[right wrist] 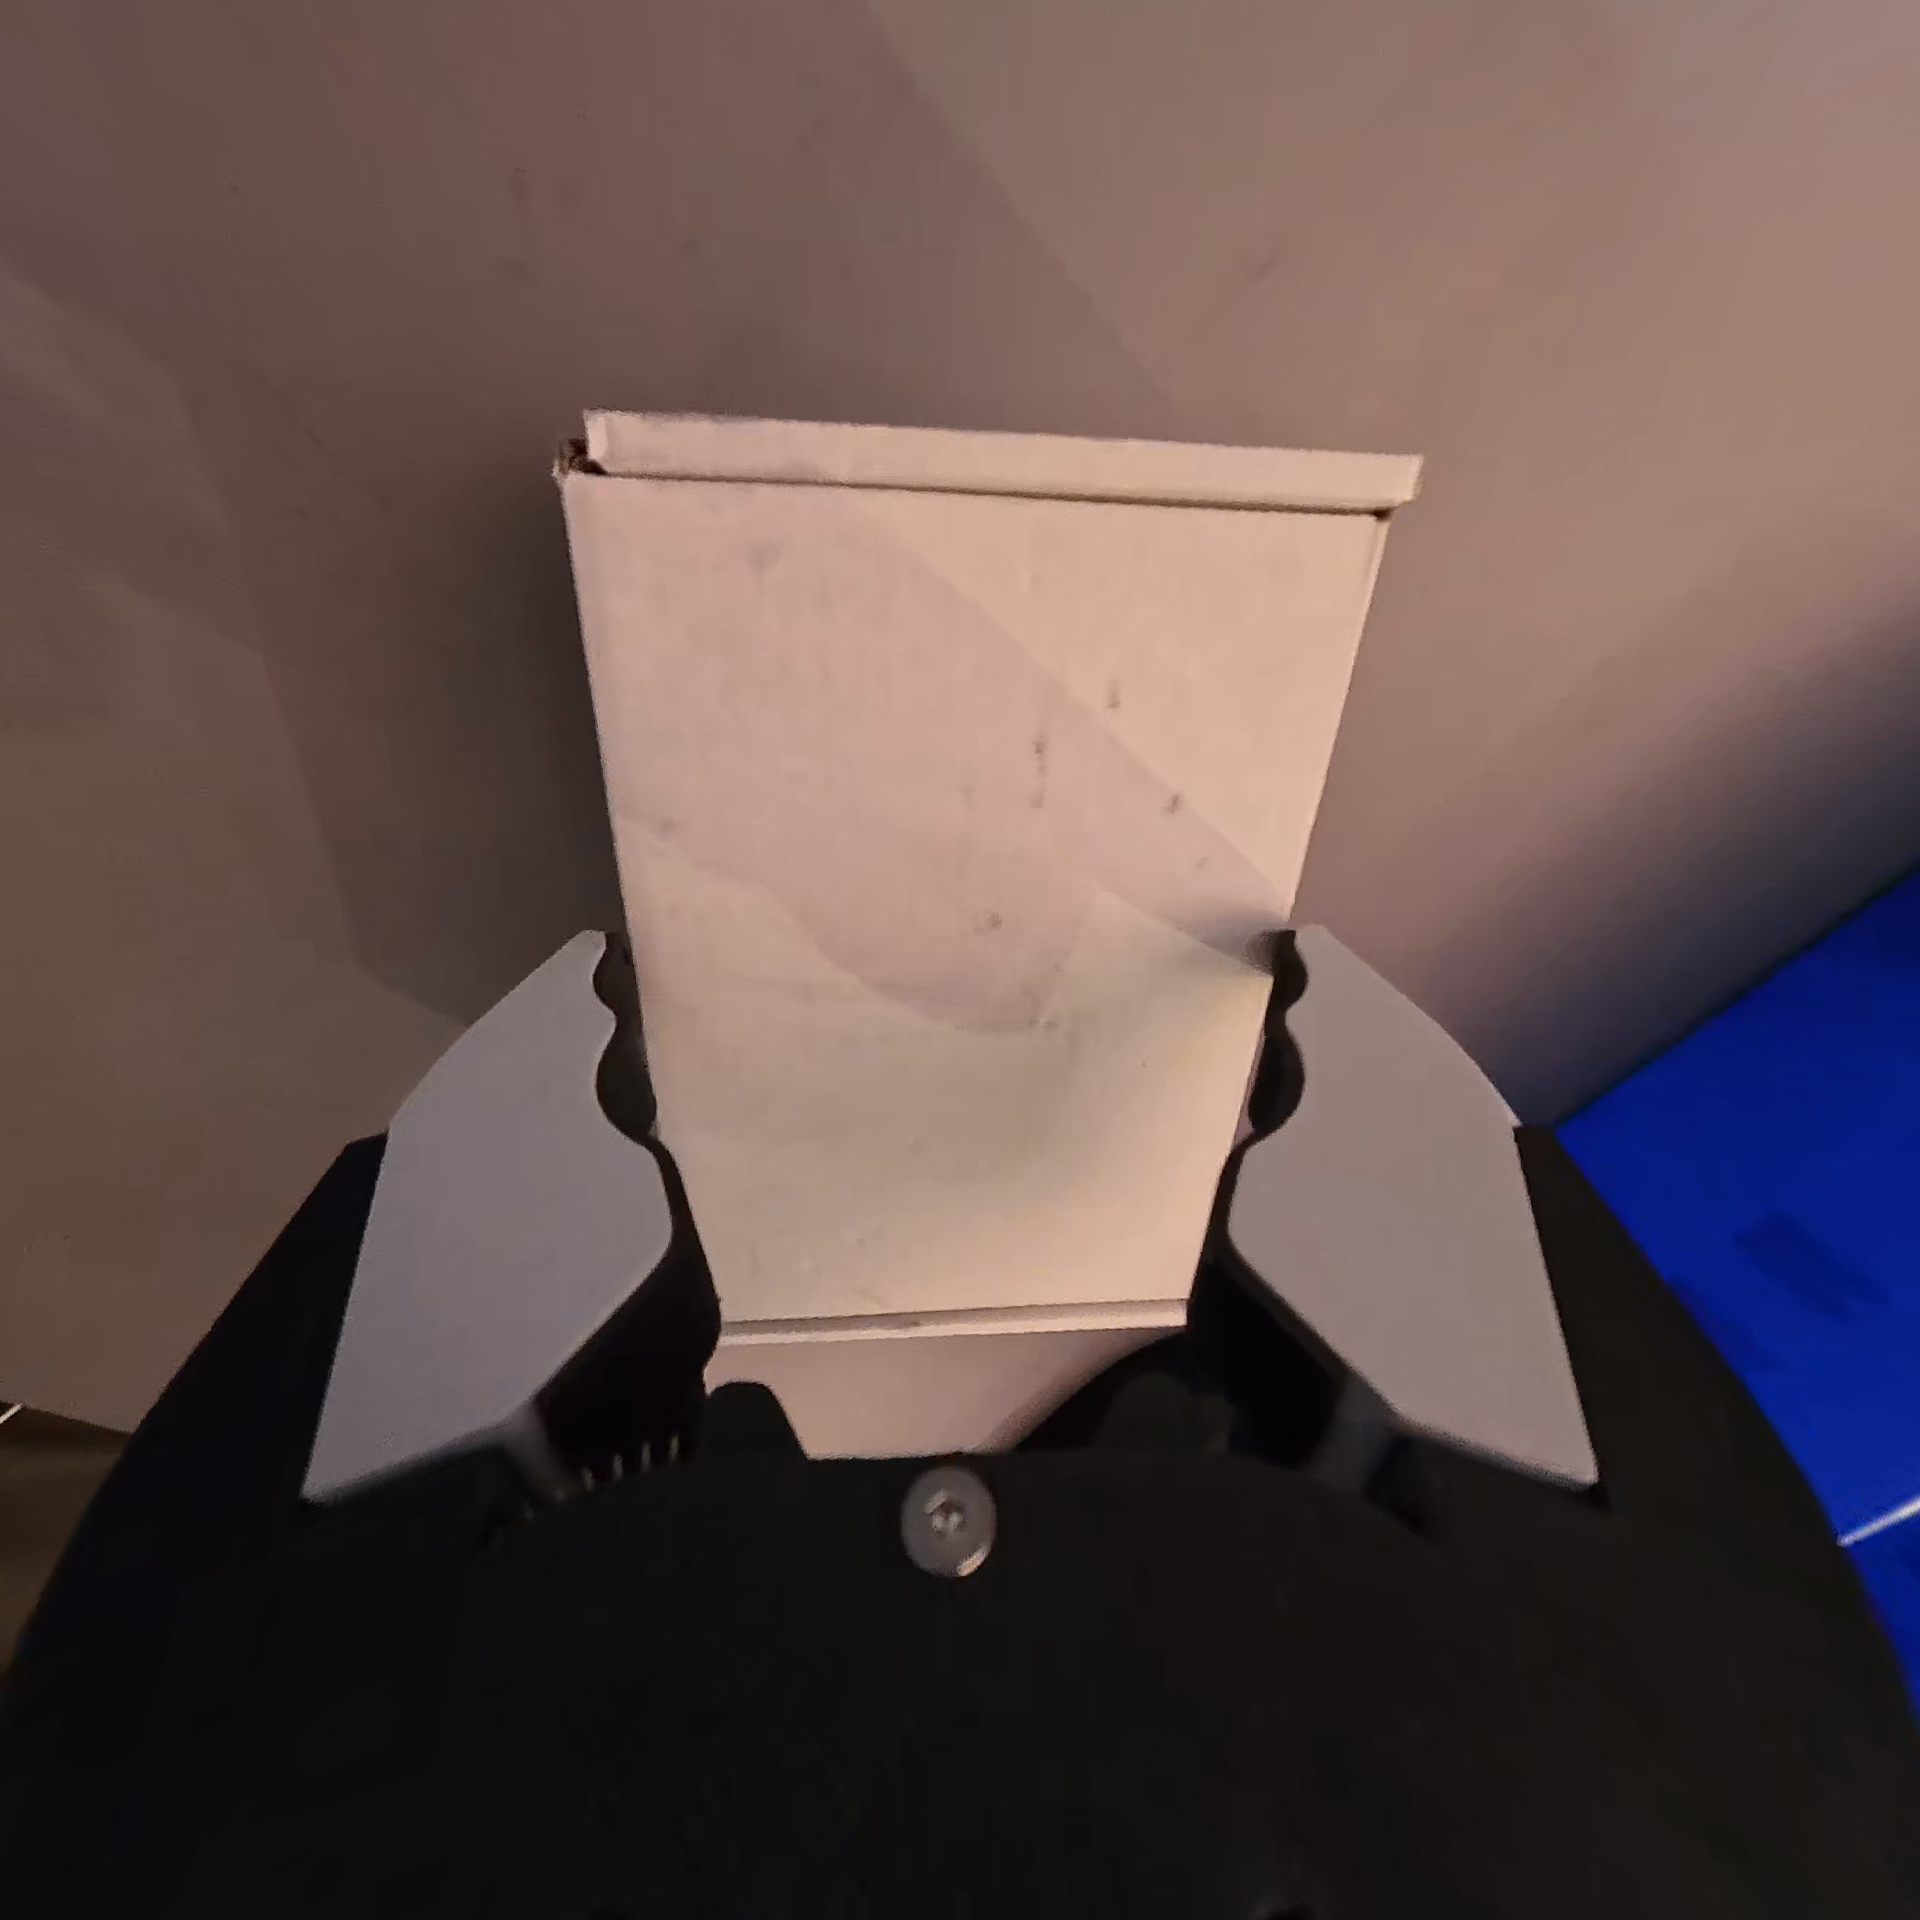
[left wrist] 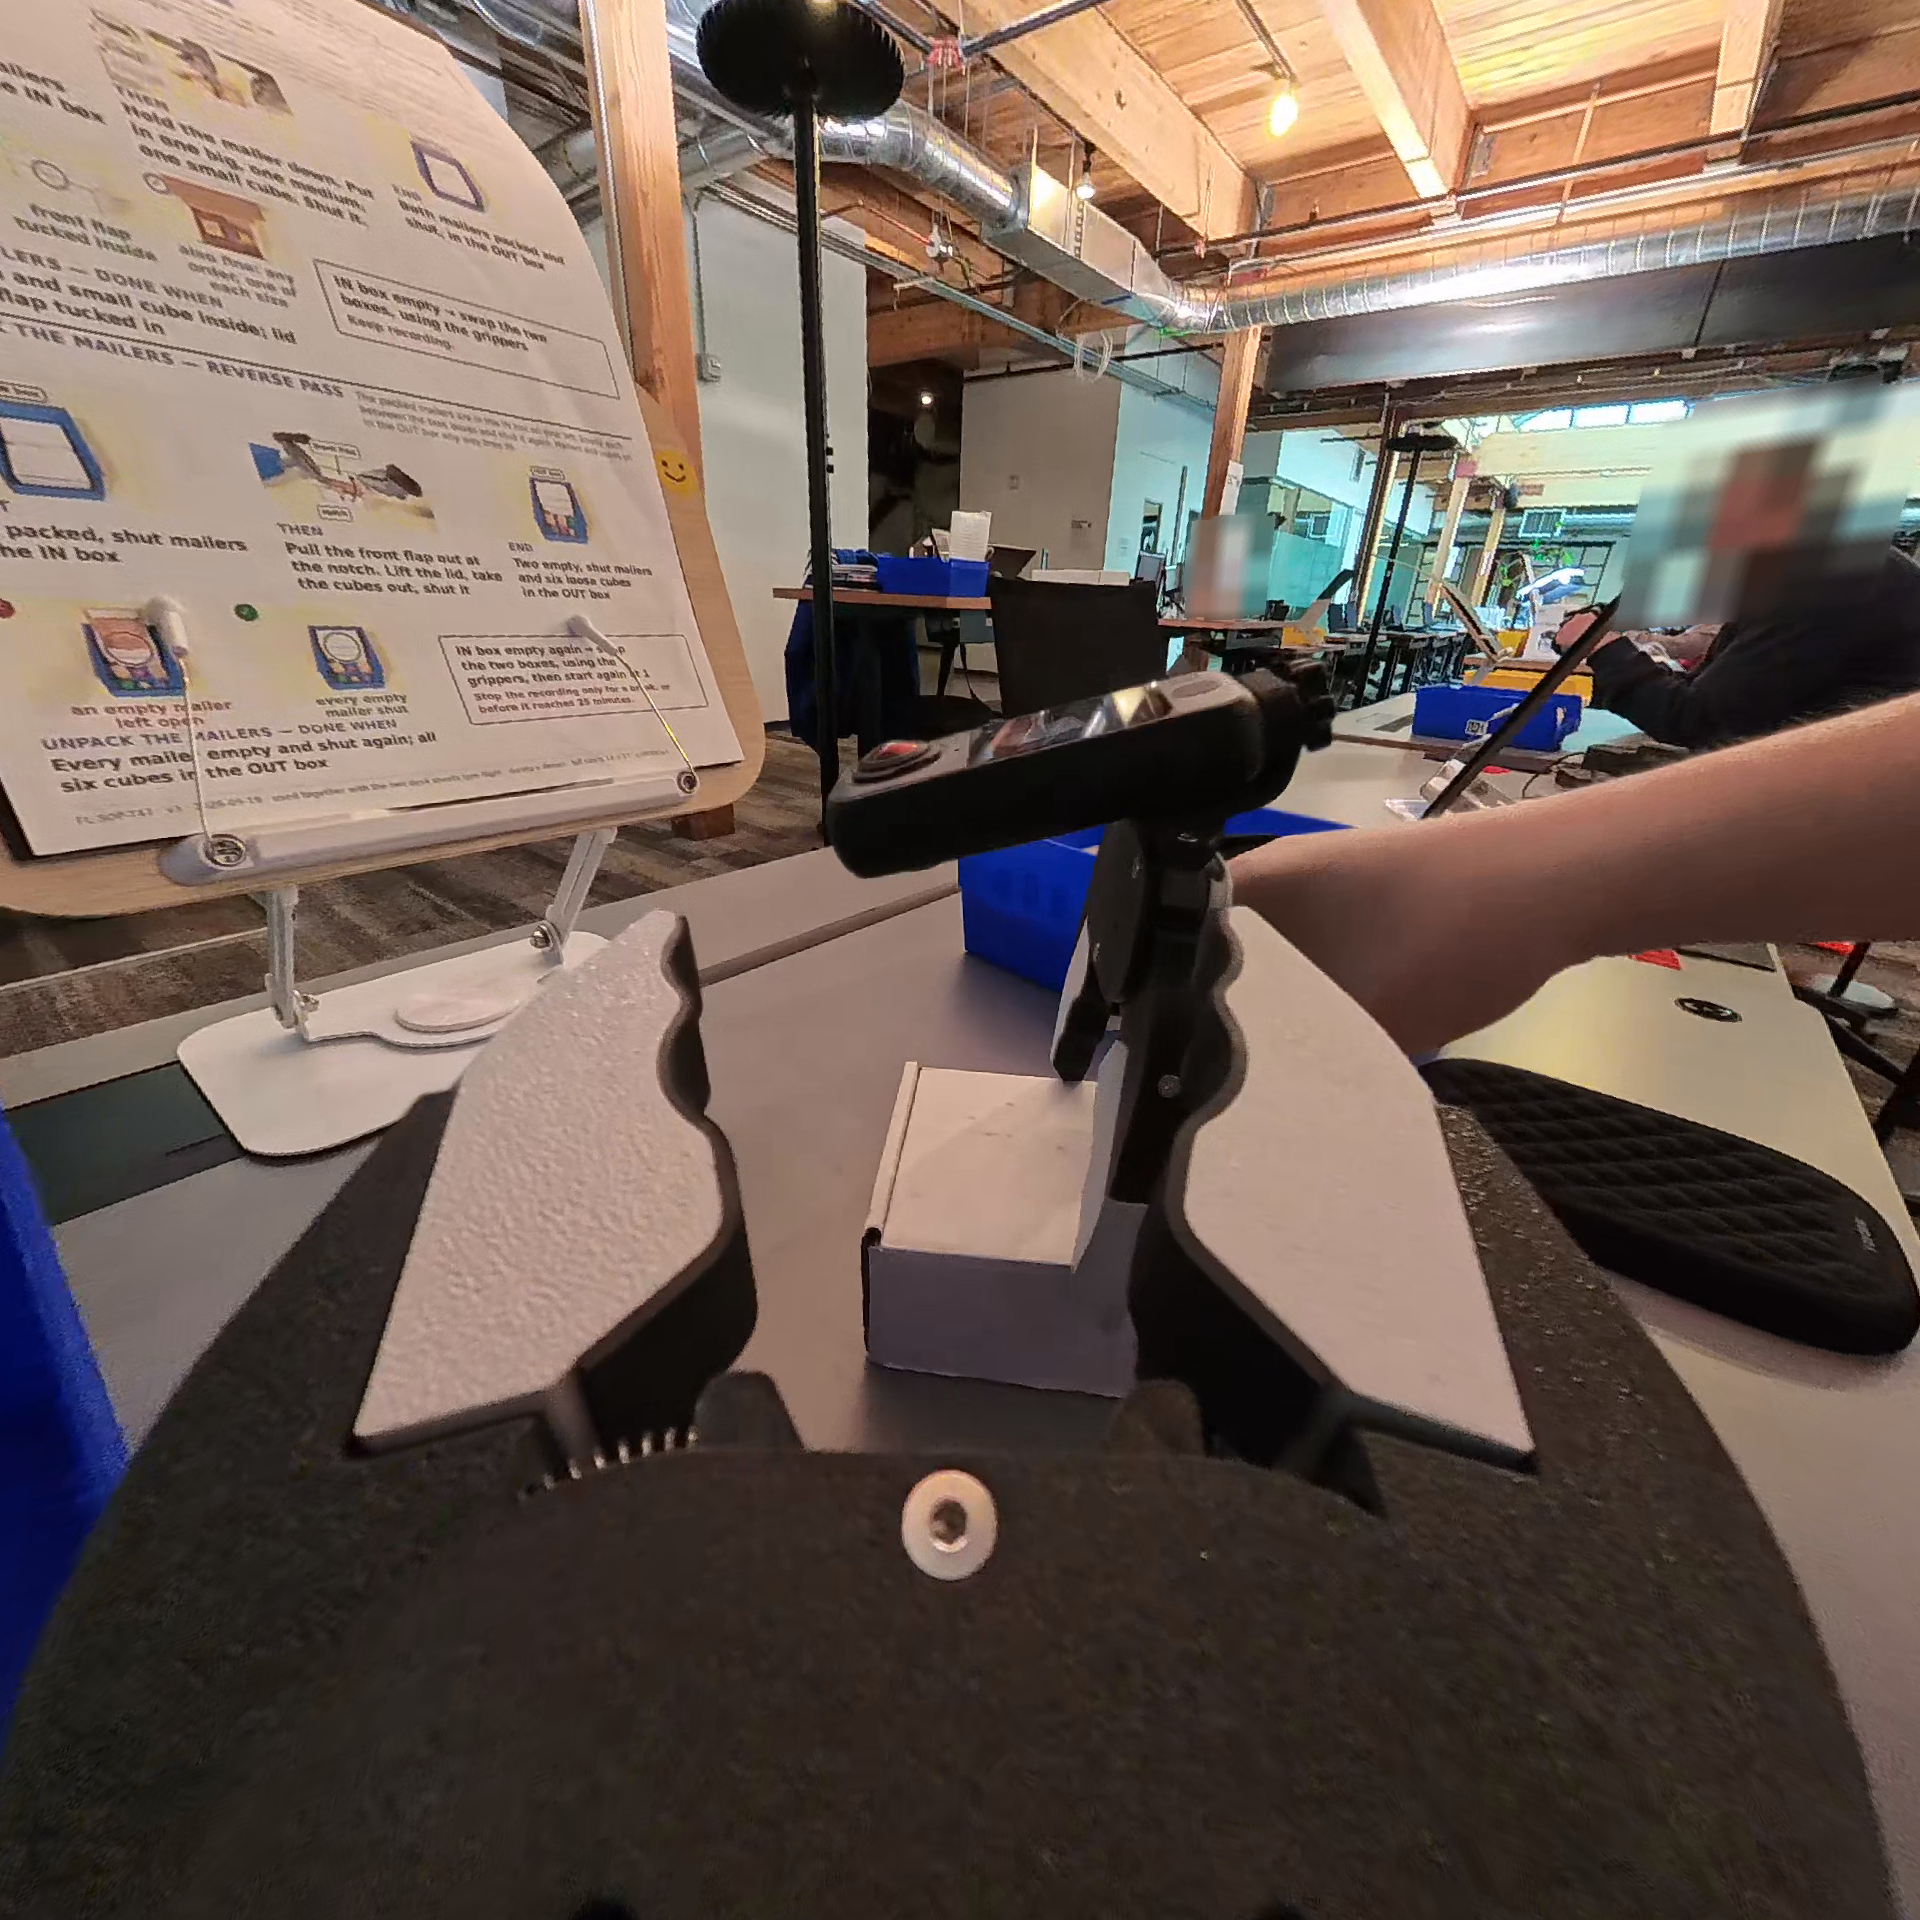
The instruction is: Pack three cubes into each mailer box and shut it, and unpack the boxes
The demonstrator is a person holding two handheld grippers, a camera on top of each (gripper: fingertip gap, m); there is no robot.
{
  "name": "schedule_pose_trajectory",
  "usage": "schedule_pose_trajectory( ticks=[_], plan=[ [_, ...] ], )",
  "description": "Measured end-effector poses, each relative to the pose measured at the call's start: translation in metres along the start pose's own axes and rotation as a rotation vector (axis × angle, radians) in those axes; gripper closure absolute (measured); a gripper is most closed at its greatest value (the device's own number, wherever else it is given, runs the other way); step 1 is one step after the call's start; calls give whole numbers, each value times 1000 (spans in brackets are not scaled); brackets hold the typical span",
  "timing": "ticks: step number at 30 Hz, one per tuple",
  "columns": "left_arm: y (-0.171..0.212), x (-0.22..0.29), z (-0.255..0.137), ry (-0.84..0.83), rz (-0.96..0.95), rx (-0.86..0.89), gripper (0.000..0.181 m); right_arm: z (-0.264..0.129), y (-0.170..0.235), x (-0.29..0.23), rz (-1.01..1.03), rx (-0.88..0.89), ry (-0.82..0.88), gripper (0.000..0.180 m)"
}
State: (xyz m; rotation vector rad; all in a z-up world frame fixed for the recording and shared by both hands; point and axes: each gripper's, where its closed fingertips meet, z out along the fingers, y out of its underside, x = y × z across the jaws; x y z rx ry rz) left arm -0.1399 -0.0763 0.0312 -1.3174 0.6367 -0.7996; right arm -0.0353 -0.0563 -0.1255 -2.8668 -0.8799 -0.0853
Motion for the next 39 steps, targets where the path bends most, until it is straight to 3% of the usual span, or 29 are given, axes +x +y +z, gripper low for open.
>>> schedule_pose_trajectory(
  ticks=[23, 39],
  plan=[
    [20, 13, 9, 58, 12, -93, 90, 11, 3, 3, 50, -17, 25, 56],
    [24, 16, 10, 75, 12, -113, 90, 4, 12, 2, 136, -123, -81, 56]
  ],
)
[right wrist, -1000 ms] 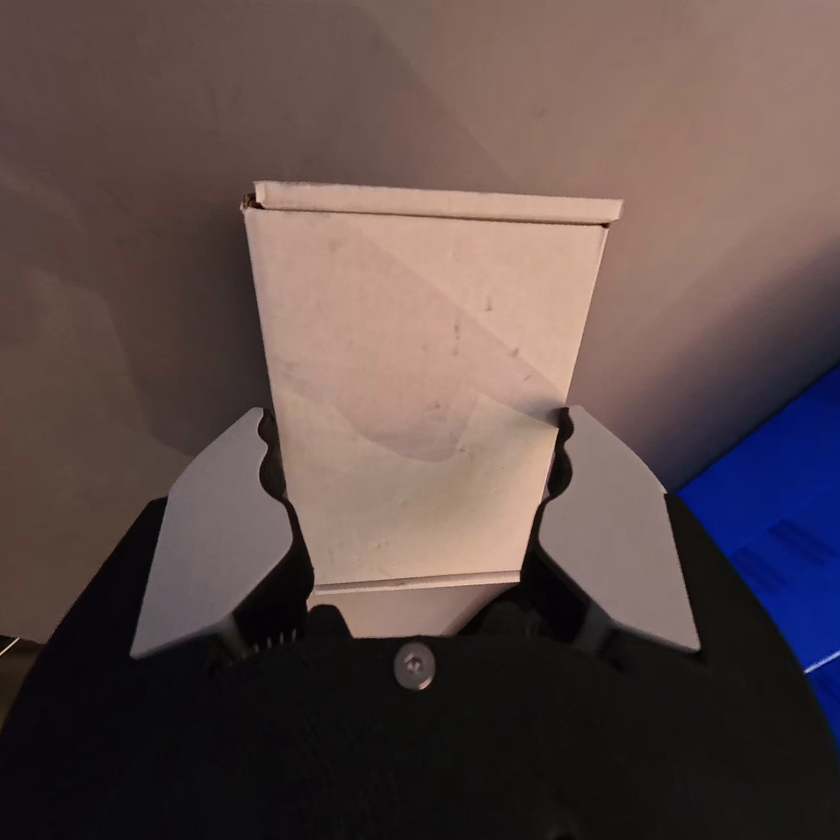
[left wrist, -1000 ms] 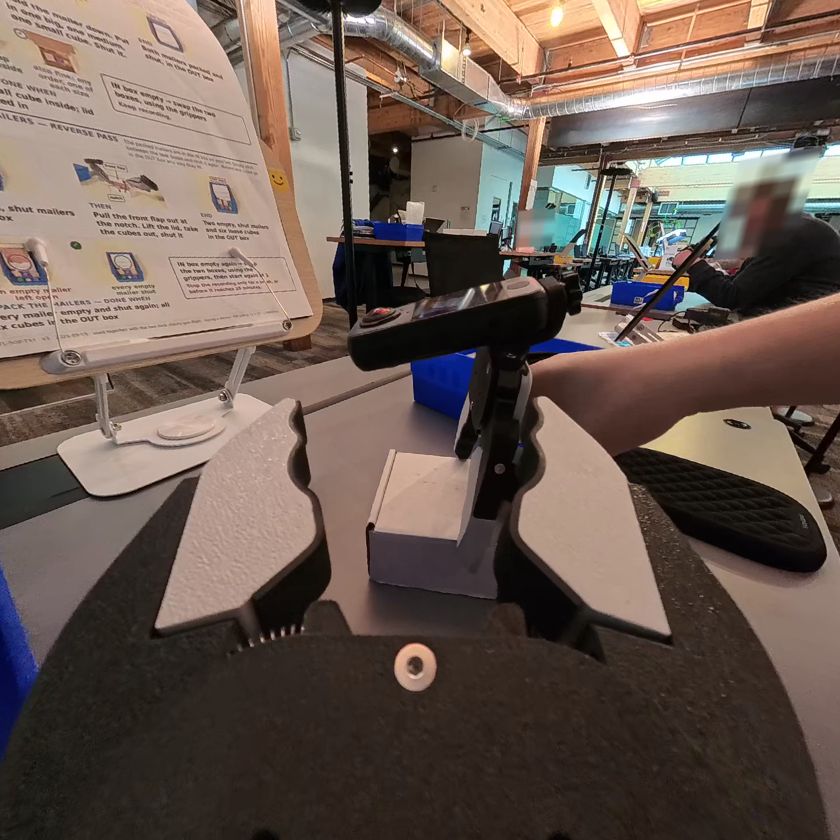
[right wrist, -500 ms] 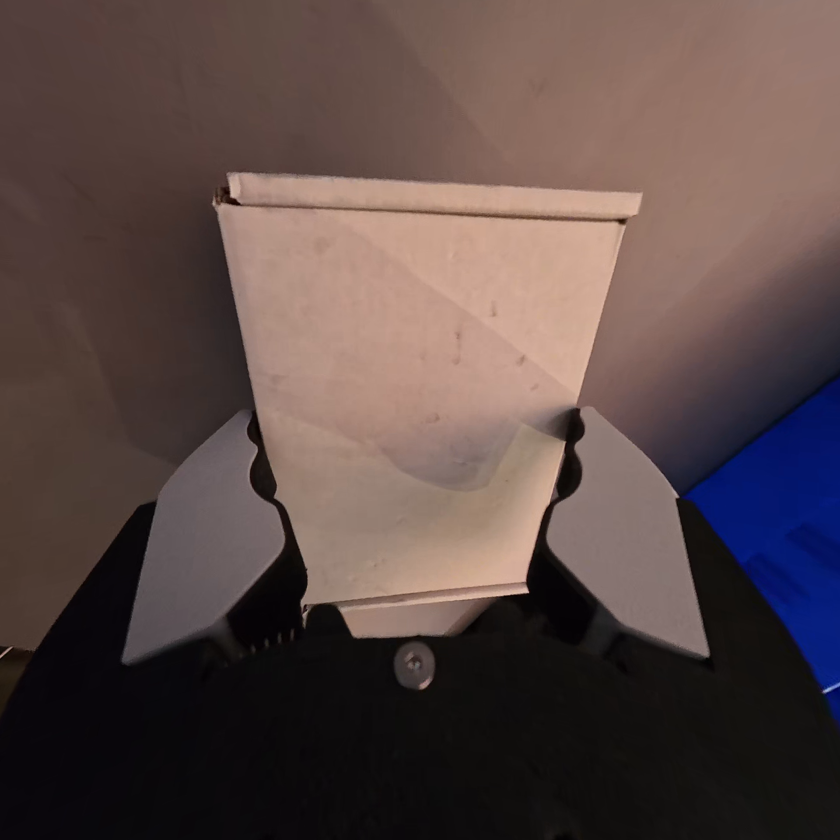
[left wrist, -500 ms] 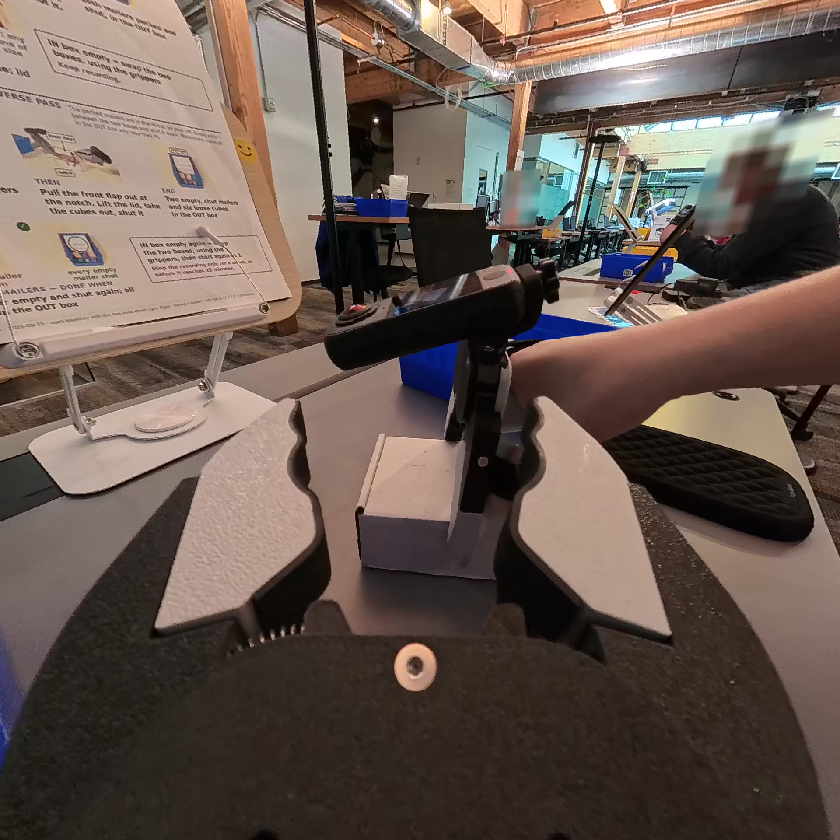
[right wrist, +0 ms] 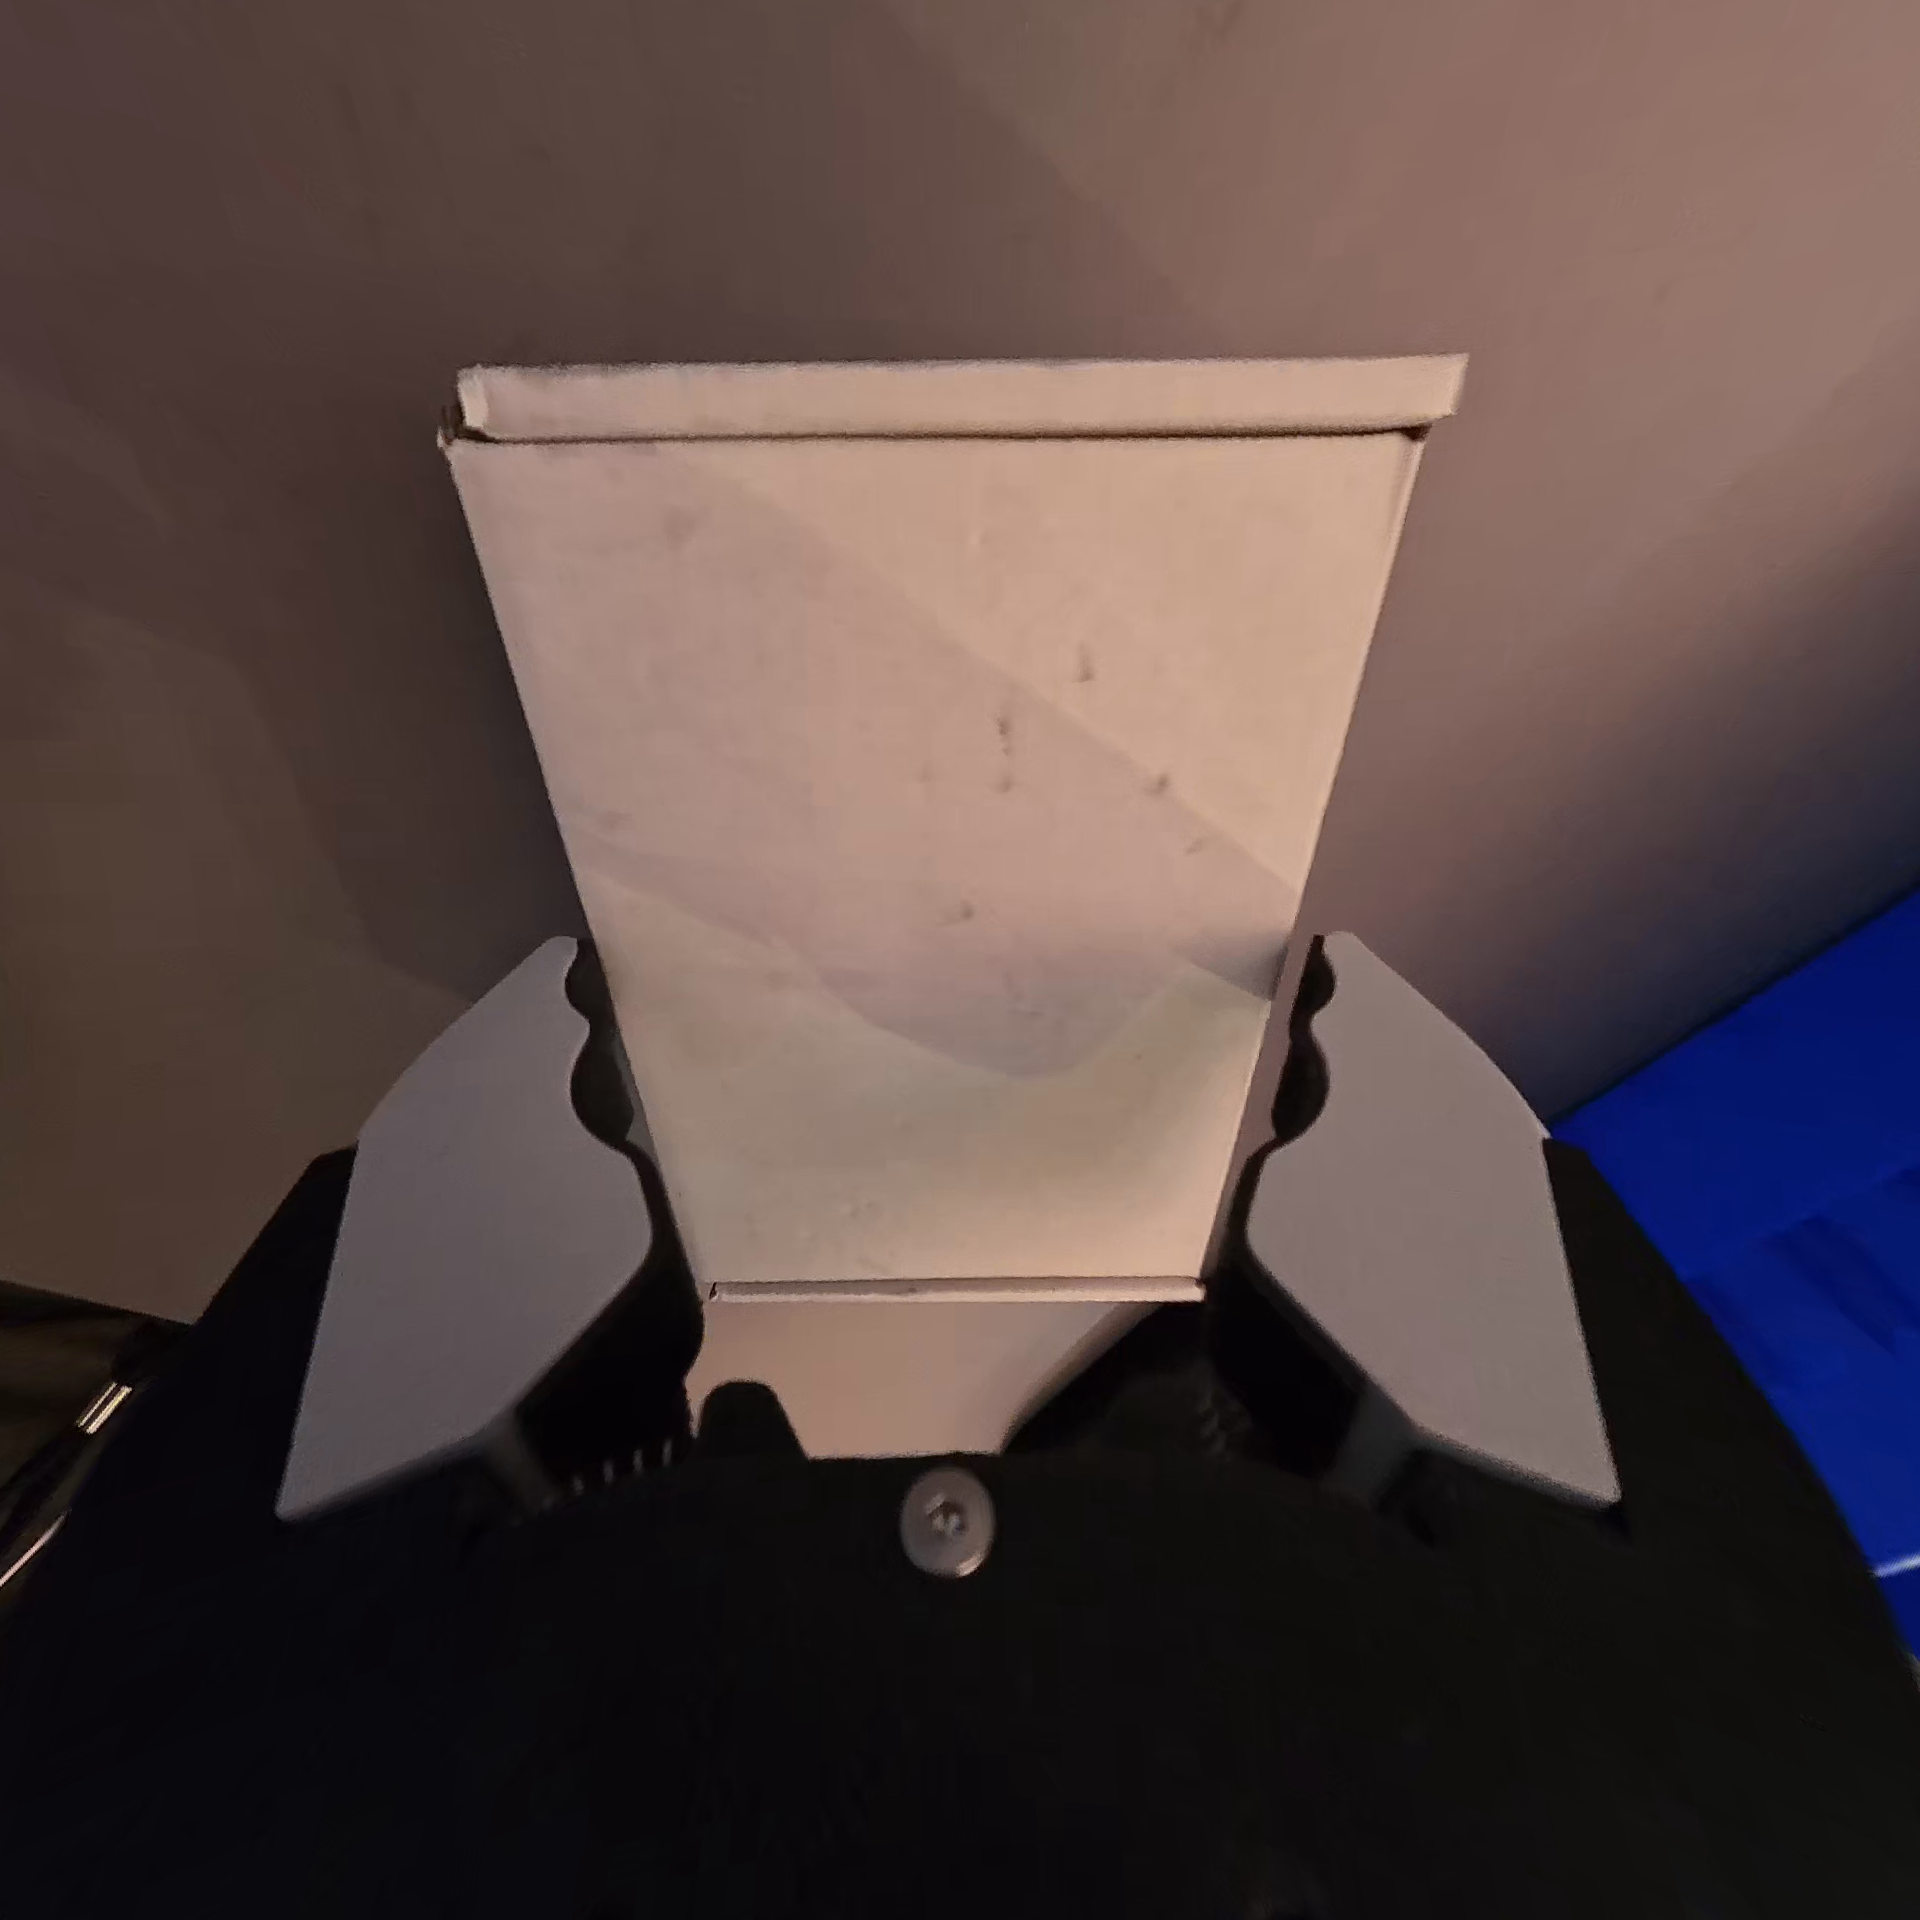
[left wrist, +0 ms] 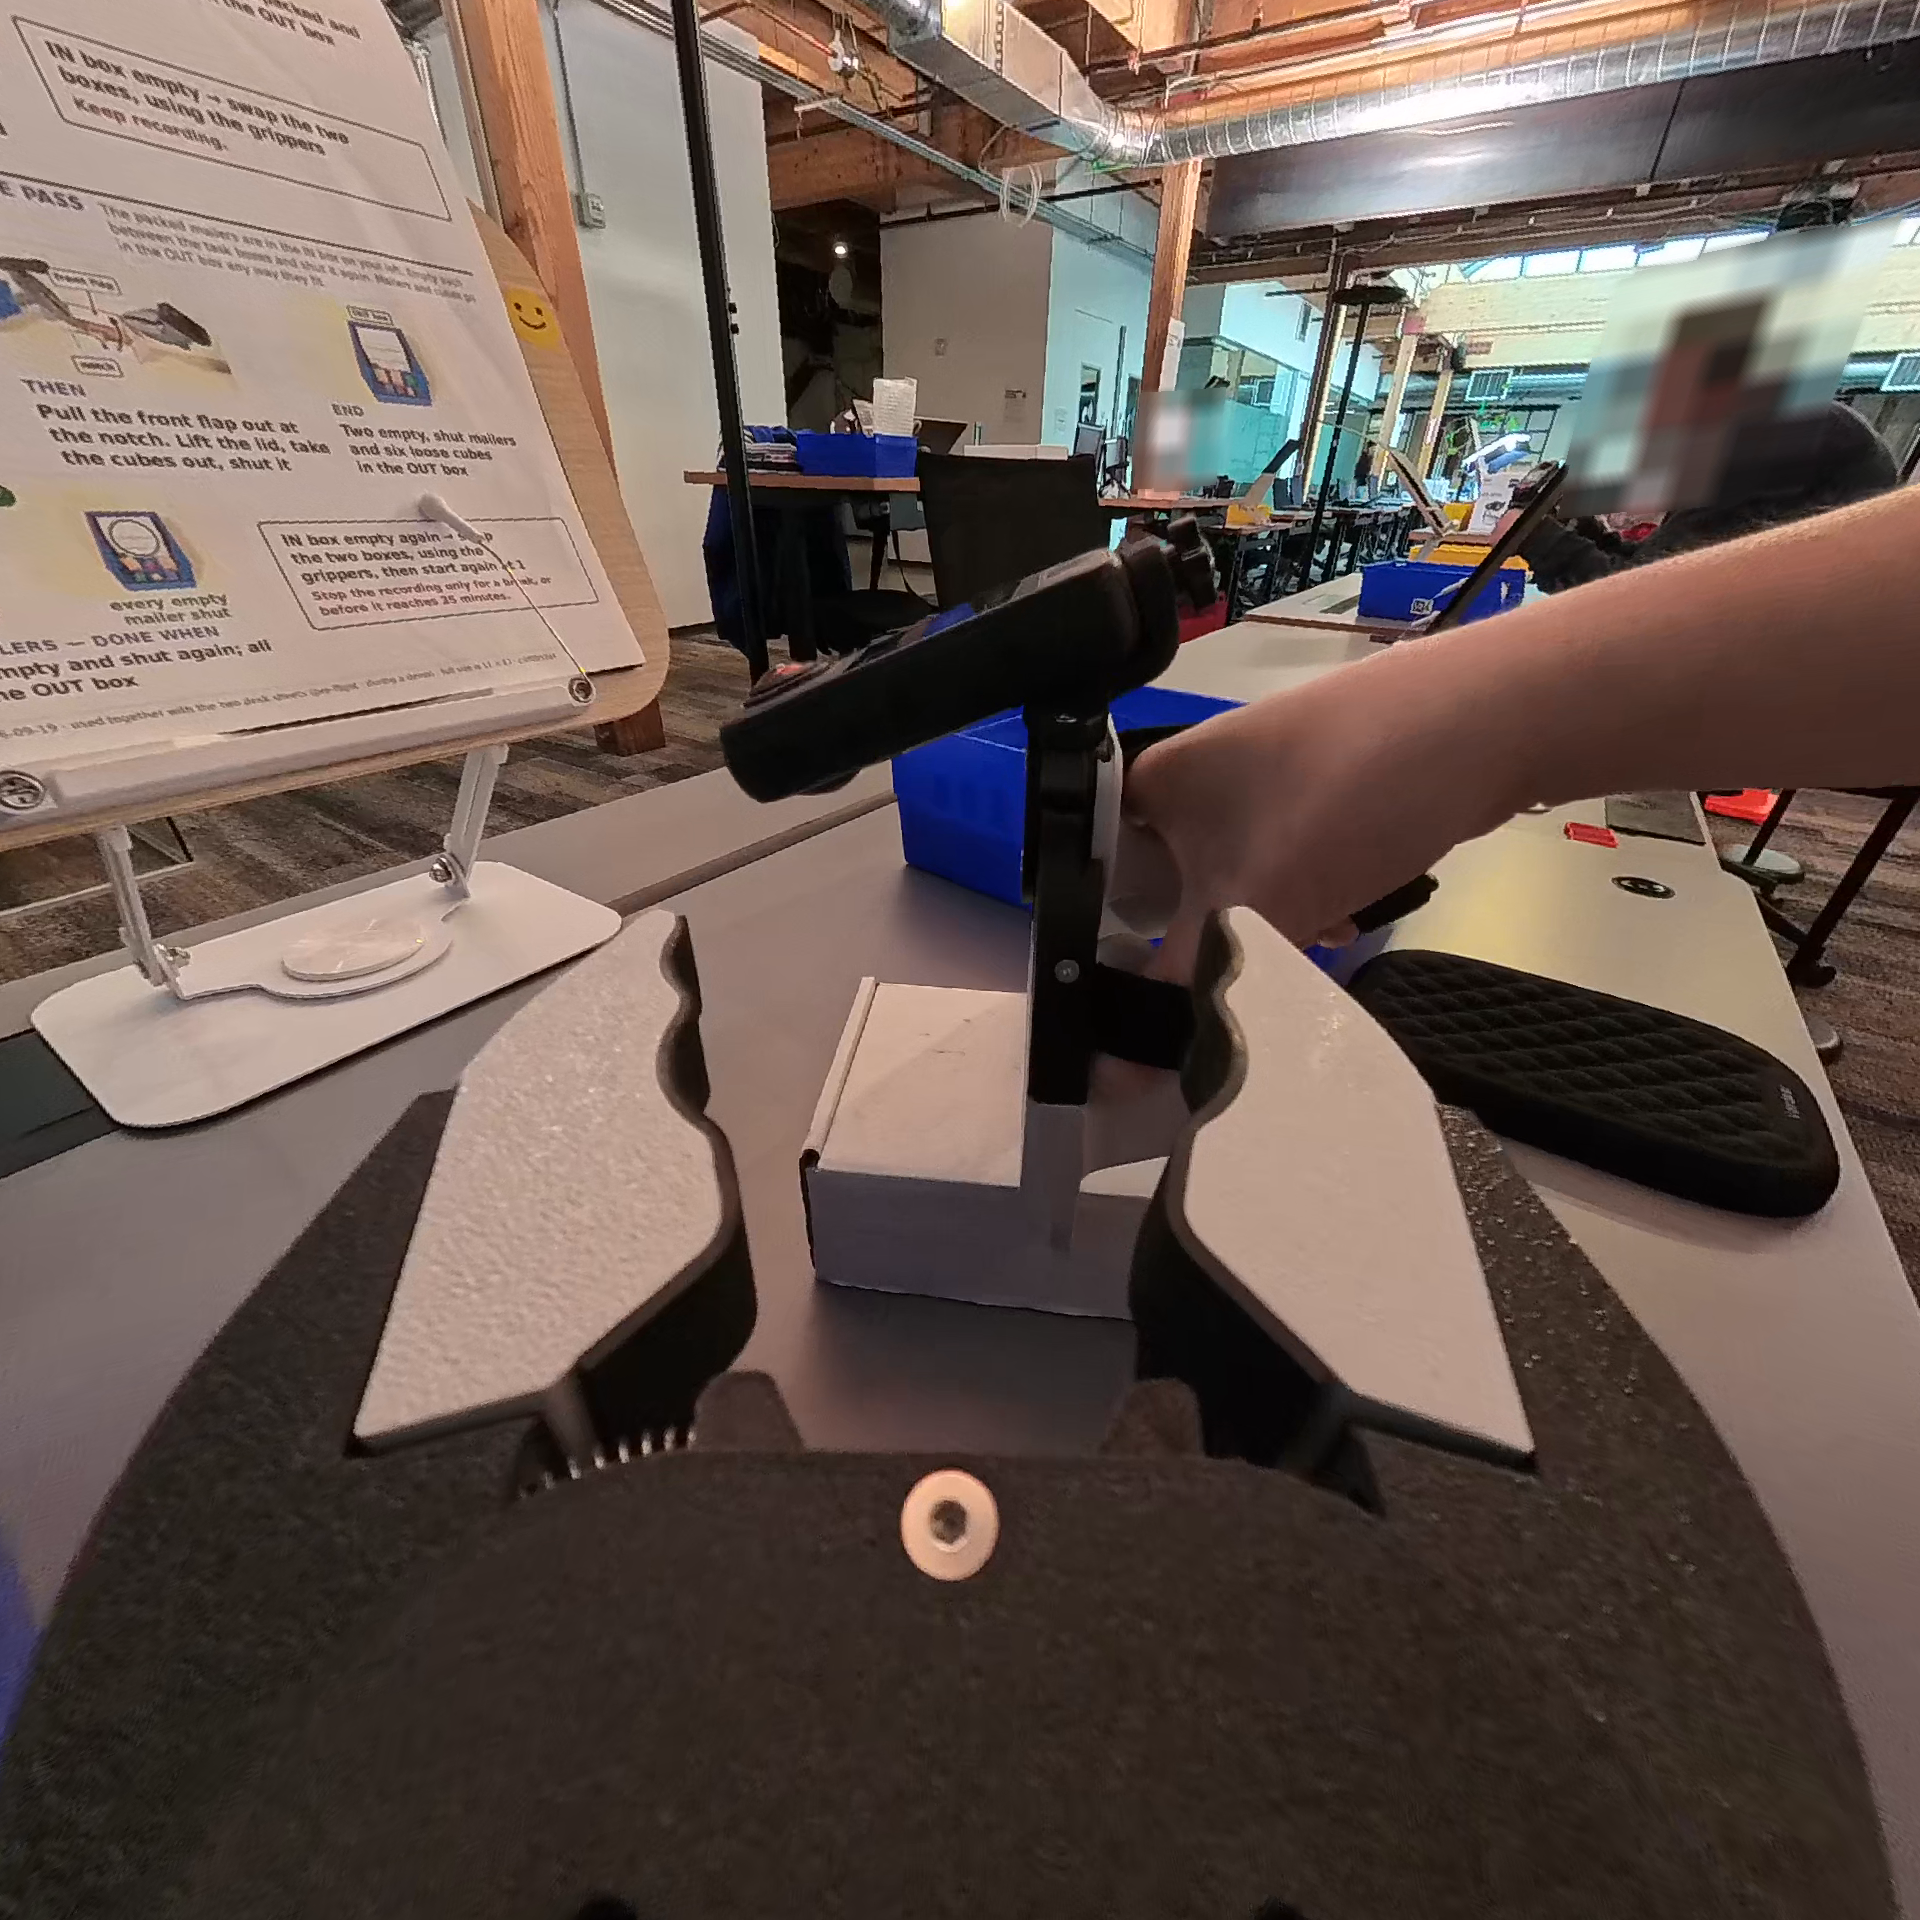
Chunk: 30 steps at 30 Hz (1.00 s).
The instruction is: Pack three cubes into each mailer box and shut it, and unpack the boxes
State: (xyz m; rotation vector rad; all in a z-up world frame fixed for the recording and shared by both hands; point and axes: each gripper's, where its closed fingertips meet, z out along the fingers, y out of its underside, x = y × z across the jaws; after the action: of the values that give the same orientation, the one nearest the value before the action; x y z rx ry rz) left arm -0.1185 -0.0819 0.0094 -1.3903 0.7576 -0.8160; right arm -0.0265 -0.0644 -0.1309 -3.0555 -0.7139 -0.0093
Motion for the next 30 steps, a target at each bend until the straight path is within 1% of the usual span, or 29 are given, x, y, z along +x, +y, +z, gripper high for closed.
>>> schedule_pose_trajectory(
  ticks=[6, 12, 17, 30],
  plan=[
    [1, 0, 1, 3, -2, -4, 91, 5, 1, -1, -28, -2, 31, 55],
    [1, 2, 1, 9, 0, -5, 91, 6, 1, -1, -16, 21, 15, 54],
    [2, 2, 1, 11, 0, -8, 91, 15, 1, -2, -3, 27, 0, 49],
    [4, 4, 2, 19, -1, -16, 91, 16, 0, -1, -10, 51, 13, 48]
  ],
)
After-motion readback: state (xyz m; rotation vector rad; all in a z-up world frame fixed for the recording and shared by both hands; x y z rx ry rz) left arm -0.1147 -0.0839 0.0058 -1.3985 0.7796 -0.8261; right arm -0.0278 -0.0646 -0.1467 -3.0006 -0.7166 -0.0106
